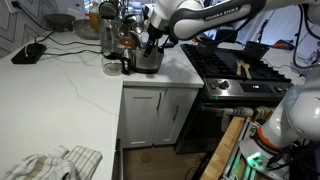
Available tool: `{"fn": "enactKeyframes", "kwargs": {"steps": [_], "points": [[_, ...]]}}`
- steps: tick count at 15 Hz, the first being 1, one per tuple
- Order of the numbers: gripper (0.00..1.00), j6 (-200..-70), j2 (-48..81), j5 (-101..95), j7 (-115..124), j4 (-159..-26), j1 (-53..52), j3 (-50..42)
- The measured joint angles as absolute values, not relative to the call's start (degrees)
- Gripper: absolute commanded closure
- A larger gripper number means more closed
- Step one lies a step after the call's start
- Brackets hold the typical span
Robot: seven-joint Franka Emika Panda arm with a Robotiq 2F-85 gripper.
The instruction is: Bring the silver object closer to the stove
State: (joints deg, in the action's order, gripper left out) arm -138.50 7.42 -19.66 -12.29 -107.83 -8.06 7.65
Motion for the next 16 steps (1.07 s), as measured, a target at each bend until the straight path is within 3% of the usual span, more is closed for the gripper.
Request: {"fn": "enactKeyframes", "kwargs": {"steps": [1,2,4,12,13,16], "points": [[0.00,-139.1,7.6,-19.7,-12.4,-107.8,-8.1,7.7],[0.23,-139.7,7.8,-19.7,-12.5,-107.8,-8.1,7.7],[0.34,-140.5,8.2,-19.7,-12.6,-107.8,-8.1,7.7],[0.95,-140.6,9.2,-19.7,-12.6,-107.4,-8.0,7.5],[1.00,-140.6,9.2,-19.7,-12.6,-107.2,-8.0,7.3],[0.98,-140.6,9.2,-19.6,-12.7,-106.9,-7.7,6.9]]}}
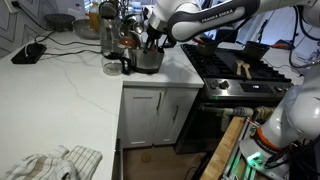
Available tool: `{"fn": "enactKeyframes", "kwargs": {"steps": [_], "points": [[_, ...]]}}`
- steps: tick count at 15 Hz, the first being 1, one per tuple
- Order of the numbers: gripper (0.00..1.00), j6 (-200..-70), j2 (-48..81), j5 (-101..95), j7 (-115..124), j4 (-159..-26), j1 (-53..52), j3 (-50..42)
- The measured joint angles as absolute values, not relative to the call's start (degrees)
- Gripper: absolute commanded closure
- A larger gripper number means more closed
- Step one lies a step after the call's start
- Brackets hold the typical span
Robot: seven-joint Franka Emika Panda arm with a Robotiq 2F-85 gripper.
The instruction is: Bring the silver object closer to the stove
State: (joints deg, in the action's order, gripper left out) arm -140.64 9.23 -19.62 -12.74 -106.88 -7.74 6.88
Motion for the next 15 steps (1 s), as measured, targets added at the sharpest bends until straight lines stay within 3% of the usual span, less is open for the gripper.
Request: {"fn": "enactKeyframes", "kwargs": {"steps": [15], "points": [[0.98,-130.9,5.5,-17.8,-11.9,-108.6,-6.5,5.5]]}}
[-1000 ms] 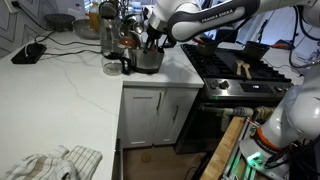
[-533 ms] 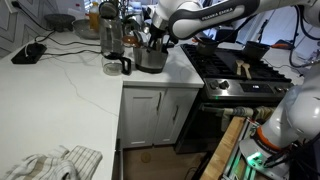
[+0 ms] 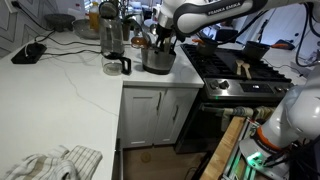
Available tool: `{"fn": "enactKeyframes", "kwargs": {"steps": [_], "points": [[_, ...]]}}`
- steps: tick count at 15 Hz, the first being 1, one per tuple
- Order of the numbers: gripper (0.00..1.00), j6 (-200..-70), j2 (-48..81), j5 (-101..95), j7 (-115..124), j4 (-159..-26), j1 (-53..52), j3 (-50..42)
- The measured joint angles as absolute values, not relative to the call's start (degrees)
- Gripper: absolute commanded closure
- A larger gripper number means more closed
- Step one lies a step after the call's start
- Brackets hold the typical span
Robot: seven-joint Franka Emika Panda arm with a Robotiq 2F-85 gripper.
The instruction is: Bring the silver object closer to the stove
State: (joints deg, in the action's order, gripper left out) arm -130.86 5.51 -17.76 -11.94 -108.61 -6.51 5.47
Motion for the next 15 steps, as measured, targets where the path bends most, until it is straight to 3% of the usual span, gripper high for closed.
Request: {"fn": "enactKeyframes", "kwargs": {"steps": [15], "points": [[0.98,-127.2,-12.0,-15.9,2.4,-127.7,-1.8,2.8]]}}
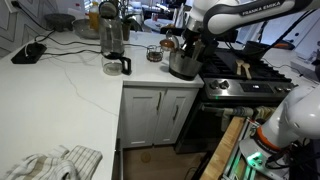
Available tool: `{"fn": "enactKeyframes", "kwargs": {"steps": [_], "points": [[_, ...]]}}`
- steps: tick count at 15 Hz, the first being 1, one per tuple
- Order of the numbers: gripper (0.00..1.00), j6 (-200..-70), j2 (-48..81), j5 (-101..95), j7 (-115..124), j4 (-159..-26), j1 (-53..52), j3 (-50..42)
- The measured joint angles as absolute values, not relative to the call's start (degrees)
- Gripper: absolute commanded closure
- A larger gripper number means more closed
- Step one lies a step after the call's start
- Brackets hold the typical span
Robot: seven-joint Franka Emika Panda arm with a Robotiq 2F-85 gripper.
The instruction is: Bring the silver object closer to the stove
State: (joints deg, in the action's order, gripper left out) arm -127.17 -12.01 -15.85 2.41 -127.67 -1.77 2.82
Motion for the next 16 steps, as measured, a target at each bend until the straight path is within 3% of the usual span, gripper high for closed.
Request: {"fn": "enactKeyframes", "kwargs": {"steps": [16], "points": [[0.98,-112.3,2.1,-19.5,35.0,-109.1,1.7,1.9]]}}
